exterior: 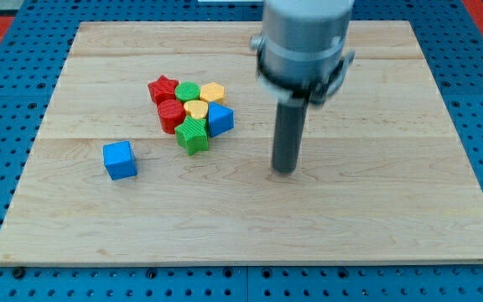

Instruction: Move the blue cube to the bottom left side of the red star

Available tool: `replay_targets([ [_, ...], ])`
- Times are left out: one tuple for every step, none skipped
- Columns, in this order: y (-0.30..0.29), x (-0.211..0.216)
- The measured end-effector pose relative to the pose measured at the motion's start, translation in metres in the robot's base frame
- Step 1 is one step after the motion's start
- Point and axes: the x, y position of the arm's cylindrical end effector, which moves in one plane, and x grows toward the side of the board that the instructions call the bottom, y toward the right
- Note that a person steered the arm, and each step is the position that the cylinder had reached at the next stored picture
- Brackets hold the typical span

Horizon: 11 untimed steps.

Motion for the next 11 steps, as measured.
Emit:
replay_targets([
  [-0.102,0.02],
  [-0.171,0.008],
  [-0.194,-0.024],
  [-0.194,-0.058],
  [-0.219,-0.069],
  [-0.219,-0.104],
  [-0.202,-0.108],
  [-0.214,-0.108],
  [-0.206,-0.108],
  [-0.198,-0.108],
  [-0.197,-0.111],
])
